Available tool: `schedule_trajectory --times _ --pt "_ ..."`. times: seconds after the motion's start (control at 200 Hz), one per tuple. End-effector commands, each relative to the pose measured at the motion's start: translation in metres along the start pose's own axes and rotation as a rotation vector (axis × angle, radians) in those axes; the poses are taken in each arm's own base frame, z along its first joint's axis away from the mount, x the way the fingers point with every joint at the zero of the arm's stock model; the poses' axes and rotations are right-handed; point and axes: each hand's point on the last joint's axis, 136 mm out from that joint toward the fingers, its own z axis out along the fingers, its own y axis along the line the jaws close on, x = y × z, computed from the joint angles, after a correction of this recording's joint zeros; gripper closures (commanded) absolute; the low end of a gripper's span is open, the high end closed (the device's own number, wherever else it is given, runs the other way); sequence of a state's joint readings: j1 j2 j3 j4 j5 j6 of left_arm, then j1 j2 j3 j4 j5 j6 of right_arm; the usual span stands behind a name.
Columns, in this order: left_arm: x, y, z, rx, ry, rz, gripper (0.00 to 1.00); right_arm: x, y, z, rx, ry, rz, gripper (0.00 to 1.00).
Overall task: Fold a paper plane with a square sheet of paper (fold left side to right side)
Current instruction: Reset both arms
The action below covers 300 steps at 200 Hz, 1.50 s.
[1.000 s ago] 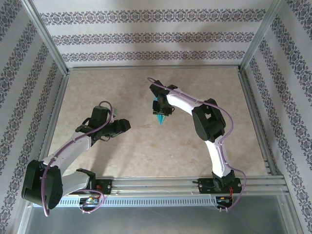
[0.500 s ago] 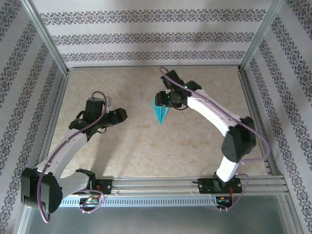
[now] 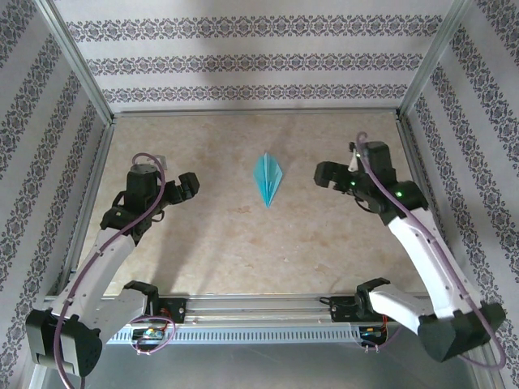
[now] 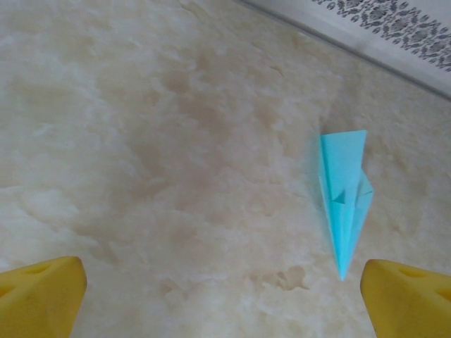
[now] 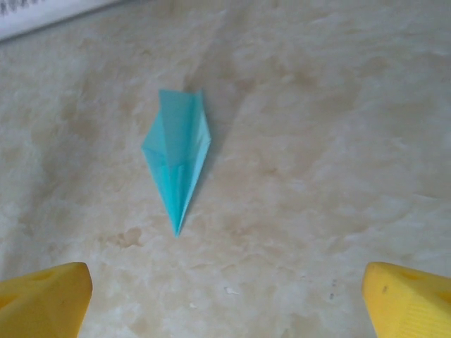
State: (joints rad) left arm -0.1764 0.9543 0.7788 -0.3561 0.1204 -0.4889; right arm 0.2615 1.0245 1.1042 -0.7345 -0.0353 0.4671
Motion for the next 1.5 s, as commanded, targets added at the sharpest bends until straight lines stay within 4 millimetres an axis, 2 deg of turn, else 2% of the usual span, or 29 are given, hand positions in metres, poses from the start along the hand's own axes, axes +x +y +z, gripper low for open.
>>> schedule_trajectory --times 0.0,0.16,0.21,0.34,0.46,0.695,0.884,0.904,1.059,1.364,1.494 --pt "-0.002 0.022 0.002 -0.103 -0.019 0.075 0.00 0.004 -0.025 0.004 0.020 -0.034 -0.008 0.02" --pt "-0.010 0.049 0.005 -0.233 -0.104 0.124 0.00 0.003 -0.078 0.014 0.181 -0.141 -0.034 0.02" --pt "-0.015 0.056 0.006 -0.267 -0.144 0.128 0.00 0.002 -0.089 0.017 0.222 -0.188 -0.078 0.02" --pt "-0.020 0.060 0.011 -0.281 -0.195 0.191 0.00 -0.003 -0.099 0.025 0.251 -0.342 -0.188 0.02" --pt "-0.023 0.061 0.015 -0.300 -0.184 0.242 0.00 -0.005 -0.114 0.029 0.293 -0.462 -0.176 0.02" --pt "-0.015 0.060 0.025 -0.268 -0.176 0.242 0.00 0.004 -0.139 0.061 0.306 -0.486 -0.135 0.02" --pt "-0.008 0.066 0.023 -0.289 -0.169 0.254 0.00 0.004 -0.136 0.085 0.258 -0.470 -0.190 0.02" --pt "-0.007 0.067 0.023 -0.293 -0.166 0.255 0.00 0.015 -0.140 0.091 0.259 -0.448 -0.190 0.02" --pt "-0.006 0.072 0.019 -0.318 -0.166 0.263 0.00 0.019 -0.139 0.104 0.222 -0.470 -0.190 0.02" --pt "-0.005 0.078 0.017 -0.347 -0.167 0.258 0.00 0.001 -0.121 0.112 0.129 -0.559 -0.266 0.02" --pt "-0.004 0.080 0.016 -0.356 -0.167 0.258 0.00 0.002 -0.124 0.120 0.134 -0.577 -0.286 0.02"
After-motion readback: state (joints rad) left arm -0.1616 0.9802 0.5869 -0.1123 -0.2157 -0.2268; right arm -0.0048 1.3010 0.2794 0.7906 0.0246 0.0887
